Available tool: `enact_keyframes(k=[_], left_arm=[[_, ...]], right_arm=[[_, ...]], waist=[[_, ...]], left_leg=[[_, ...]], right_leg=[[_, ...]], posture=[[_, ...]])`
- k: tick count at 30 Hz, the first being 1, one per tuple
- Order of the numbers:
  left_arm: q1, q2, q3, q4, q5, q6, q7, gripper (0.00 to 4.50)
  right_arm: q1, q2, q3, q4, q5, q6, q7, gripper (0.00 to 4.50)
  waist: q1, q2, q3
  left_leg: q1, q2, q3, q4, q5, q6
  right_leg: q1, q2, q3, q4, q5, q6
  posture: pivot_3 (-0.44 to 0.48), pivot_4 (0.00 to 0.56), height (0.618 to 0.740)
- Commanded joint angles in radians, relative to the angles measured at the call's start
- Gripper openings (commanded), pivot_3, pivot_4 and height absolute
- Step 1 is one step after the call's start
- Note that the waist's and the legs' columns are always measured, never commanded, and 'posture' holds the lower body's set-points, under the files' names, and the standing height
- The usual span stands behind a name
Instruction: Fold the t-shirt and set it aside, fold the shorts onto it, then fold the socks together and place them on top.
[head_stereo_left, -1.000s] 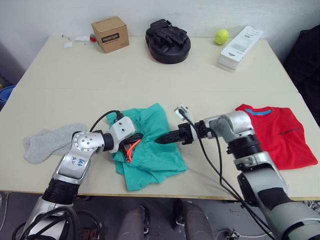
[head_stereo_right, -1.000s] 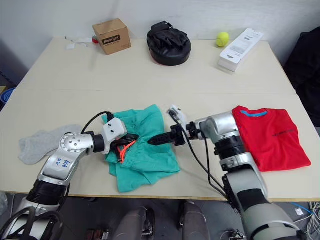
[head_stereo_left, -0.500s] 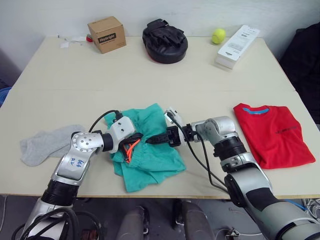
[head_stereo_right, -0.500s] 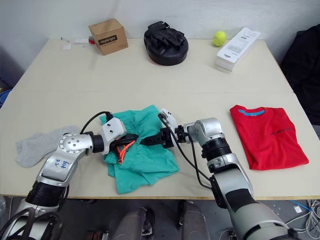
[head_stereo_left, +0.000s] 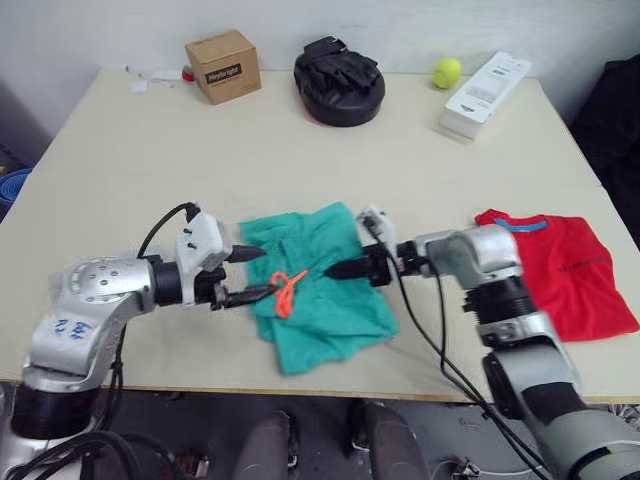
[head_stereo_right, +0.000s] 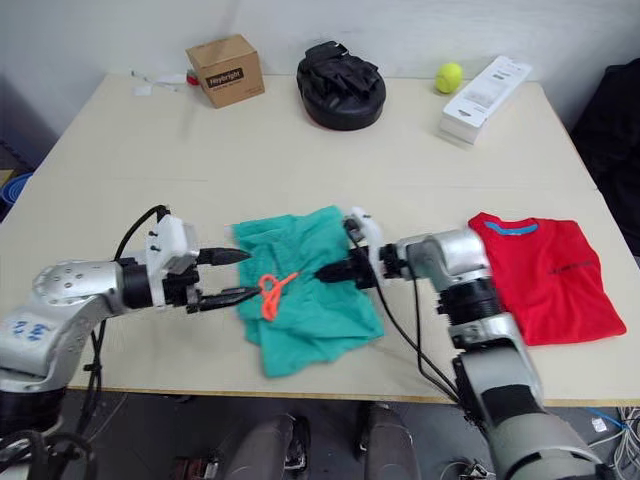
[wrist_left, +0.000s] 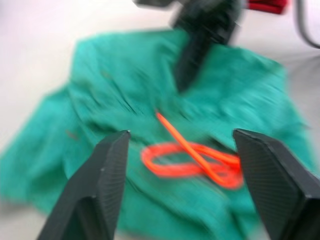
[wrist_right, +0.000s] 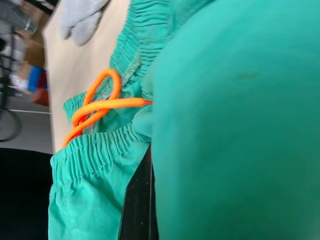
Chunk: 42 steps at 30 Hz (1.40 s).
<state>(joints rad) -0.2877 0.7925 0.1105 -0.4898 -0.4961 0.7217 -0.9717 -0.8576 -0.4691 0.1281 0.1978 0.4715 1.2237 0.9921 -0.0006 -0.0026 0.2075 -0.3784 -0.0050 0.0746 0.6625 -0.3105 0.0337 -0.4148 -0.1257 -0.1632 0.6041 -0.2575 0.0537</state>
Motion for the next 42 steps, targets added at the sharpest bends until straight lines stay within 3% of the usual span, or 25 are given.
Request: enact_keyframes(k=[1, 6, 12, 17, 22, 25, 29, 36, 42], left_arm=[[-0.026, 0.002, -0.028, -0.044, -0.031, -0.022, -0.014, 4.48], [-0.094, -0.063, -0.095, 0.026, 0.004, -0.08, 0.012, 4.48], [-0.118, -0.073, -0.122, 0.114, 0.049, -0.153, 0.013, 4.48], [-0.148, -0.075, -0.128, 0.157, 0.06, -0.189, 0.003, 4.48], [-0.187, -0.083, -0.131, 0.168, 0.048, -0.191, -0.002, 4.48], [-0.201, -0.089, -0.138, 0.16, 0.039, -0.187, -0.01, 4.5], [-0.211, -0.092, -0.148, 0.146, 0.028, -0.18, -0.026, 4.5], [-0.222, -0.086, -0.146, 0.14, -0.007, -0.163, -0.056, 4.5], [-0.238, -0.095, -0.151, 0.149, -0.013, -0.169, -0.065, 4.5]], right_arm=[[0.003, -0.175, -0.077, -0.134, 0.062, 0.018, 0.07, 0.0], [0.05, -0.507, -0.117, -0.131, 0.043, -0.103, 0.218, 0.0], [0.05, -0.776, -0.128, 0.1, -0.031, -0.222, 0.326, 0.0], [0.085, -0.849, -0.057, 0.353, -0.177, -0.436, 0.376, 0.0], [0.044, -0.804, -0.026, 0.613, -0.301, -0.609, 0.34, 0.0], [0.033, -0.765, -0.031, 0.685, -0.34, -0.642, 0.294, 0.69], [0.049, -0.753, -0.047, 0.74, -0.373, -0.704, 0.267, 2.13], [0.086, -0.843, -0.104, 0.767, -0.385, -0.771, 0.296, 4.49], [0.039, -0.931, -0.141, 0.82, -0.426, -0.915, 0.238, 4.49]], waist=[[0.008, 0.002, 0.001], [0.031, 0.003, 0.002], [0.022, 0.004, 0.002], [0.024, 0.004, 0.002], [0.025, 0.008, 0.004], [0.023, 0.008, 0.004], [0.024, 0.008, 0.004], [0.027, 0.01, 0.004], [0.023, 0.01, 0.004]], left_leg=[[-0.001, 0.0, 0.0, 0.0, 0.0, 0.0], [-0.005, 0.0, 0.0, 0.001, -0.001, 0.003], [-0.006, 0.001, 0.003, 0.001, -0.001, 0.004], [-0.007, 0.004, 0.004, 0.002, -0.001, 0.003], [-0.007, 0.004, 0.006, 0.003, -0.001, 0.003], [-0.007, 0.004, 0.007, 0.003, 0.0, 0.002], [-0.006, 0.006, 0.008, 0.004, 0.001, 0.0], [-0.006, 0.006, 0.008, 0.006, 0.003, 0.0], [-0.005, 0.006, 0.008, 0.006, 0.003, 0.0]], right_leg=[[0.0, 0.0, 0.0, -0.001, 0.0, 0.001], [-0.001, 0.001, -0.001, -0.009, 0.002, 0.003], [-0.002, 0.005, 0.0, -0.01, 0.003, 0.004], [-0.002, 0.008, 0.001, -0.013, 0.003, 0.004], [-0.003, 0.008, 0.003, -0.012, 0.004, 0.004], [-0.003, 0.009, 0.003, -0.012, 0.004, 0.004], [-0.003, 0.011, 0.004, -0.011, 0.005, 0.003], [-0.003, 0.01, 0.005, -0.009, 0.005, 0.002], [-0.003, 0.01, 0.005, -0.009, 0.005, 0.002]], posture=[[0.0, 0.15, 0.74], [0.0, 0.15, 0.74], [0.0, 0.15, 0.74], [0.0, 0.15, 0.74], [0.0, 0.15, 0.74], [0.0, 0.15, 0.74], [0.0, 0.15, 0.74], [0.0, 0.15, 0.74], [0.0, 0.15, 0.74]])
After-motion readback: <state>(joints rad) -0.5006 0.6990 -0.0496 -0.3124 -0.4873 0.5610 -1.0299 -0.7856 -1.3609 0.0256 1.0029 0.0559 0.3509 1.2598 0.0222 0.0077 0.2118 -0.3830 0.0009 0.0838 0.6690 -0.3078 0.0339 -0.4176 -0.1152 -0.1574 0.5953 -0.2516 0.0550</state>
